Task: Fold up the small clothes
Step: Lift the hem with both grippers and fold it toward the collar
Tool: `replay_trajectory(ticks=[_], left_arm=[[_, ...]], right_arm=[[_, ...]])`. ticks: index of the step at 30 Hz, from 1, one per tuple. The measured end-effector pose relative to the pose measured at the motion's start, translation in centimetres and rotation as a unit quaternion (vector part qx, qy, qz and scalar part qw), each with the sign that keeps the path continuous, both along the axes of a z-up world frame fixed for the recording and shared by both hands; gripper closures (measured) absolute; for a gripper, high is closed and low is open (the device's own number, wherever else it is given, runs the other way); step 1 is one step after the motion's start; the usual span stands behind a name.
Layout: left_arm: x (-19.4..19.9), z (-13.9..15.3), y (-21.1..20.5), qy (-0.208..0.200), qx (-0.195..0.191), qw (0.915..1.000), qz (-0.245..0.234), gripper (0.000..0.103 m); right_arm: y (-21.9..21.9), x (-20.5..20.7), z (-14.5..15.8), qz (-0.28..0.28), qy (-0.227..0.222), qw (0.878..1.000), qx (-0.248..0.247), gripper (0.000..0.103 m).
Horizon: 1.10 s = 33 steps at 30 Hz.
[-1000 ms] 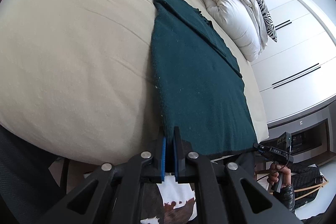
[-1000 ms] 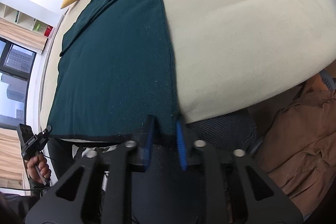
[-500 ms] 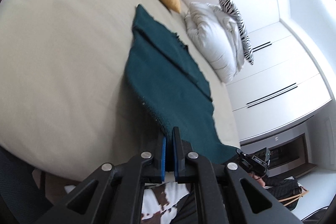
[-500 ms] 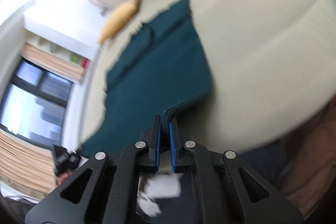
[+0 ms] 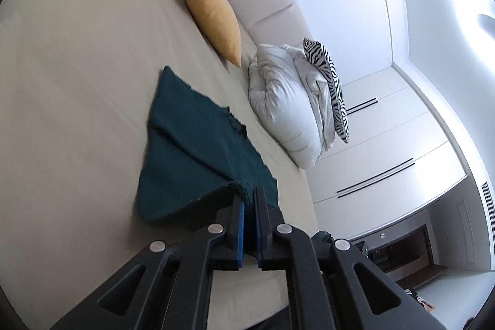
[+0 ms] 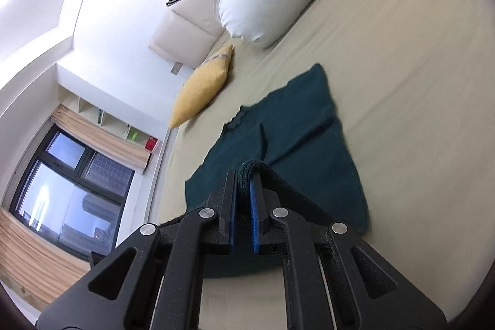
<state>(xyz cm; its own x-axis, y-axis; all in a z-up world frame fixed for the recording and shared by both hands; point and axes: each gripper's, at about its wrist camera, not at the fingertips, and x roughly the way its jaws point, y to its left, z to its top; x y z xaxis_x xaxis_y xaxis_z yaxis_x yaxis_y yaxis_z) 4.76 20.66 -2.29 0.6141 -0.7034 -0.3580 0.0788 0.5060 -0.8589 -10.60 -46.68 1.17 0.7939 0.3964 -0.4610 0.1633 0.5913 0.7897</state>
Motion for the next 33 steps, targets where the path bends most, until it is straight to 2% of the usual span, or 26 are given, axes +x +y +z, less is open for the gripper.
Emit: replay_trajectory(ticks=[7, 11, 19, 25, 27, 28, 30, 31, 32, 33], left_arm=[[7.8, 0.0, -0.8, 0.003, -0.003, 0.9999, 0.013, 0.097], [12.6, -0.9, -1.3, 0.017, -0.001, 0.9998, 0.014, 0.097], [20.9, -3.5, -1.7, 0.046, 0.014, 0.9986, 0.021, 0.097], [25.9, -6.0, -2.2, 0.067, 0.05, 0.9961, 0.027, 0.096], [27.5, -7.4, -2.0, 0.087, 0.072, 0.9927, 0.041, 0.094], [27.9, -8.0, -1.7, 0.098, 0.074, 0.9912, 0.048, 0.084], [28.4, -8.9, -0.8, 0.109, 0.06, 0.9905, 0.058, 0.074], [28.2, -9.0, -0.5, 0.108, 0.058, 0.9904, 0.065, 0.07], [27.8, -8.8, -0.3, 0.103, 0.059, 0.9906, 0.067, 0.069], [27.3, -8.6, -0.2, 0.099, 0.063, 0.9908, 0.067, 0.068]], right_arm=[[-1.4, 8.8, -0.1, -0.022, 0.005, 0.999, -0.031, 0.097], [-2.0, 14.4, -1.0, -0.032, 0.017, 0.998, -0.048, 0.097], [-3.3, 23.7, -4.9, -0.053, 0.063, 0.994, -0.07, 0.097], [-3.7, 28.9, -8.3, -0.065, 0.1, 0.989, -0.088, 0.097], [-4.0, 30.3, -9.6, -0.069, 0.118, 0.986, -0.092, 0.095], [-4.2, 31.0, -10.4, -0.075, 0.133, 0.984, -0.092, 0.093], [-4.7, 31.6, -11.4, -0.089, 0.145, 0.982, -0.087, 0.078], [-4.9, 31.4, -11.5, -0.095, 0.138, 0.982, -0.082, 0.062], [-4.9, 31.3, -11.3, -0.097, 0.125, 0.984, -0.077, 0.052], [-4.7, 31.3, -11.0, -0.097, 0.12, 0.984, -0.085, 0.048]])
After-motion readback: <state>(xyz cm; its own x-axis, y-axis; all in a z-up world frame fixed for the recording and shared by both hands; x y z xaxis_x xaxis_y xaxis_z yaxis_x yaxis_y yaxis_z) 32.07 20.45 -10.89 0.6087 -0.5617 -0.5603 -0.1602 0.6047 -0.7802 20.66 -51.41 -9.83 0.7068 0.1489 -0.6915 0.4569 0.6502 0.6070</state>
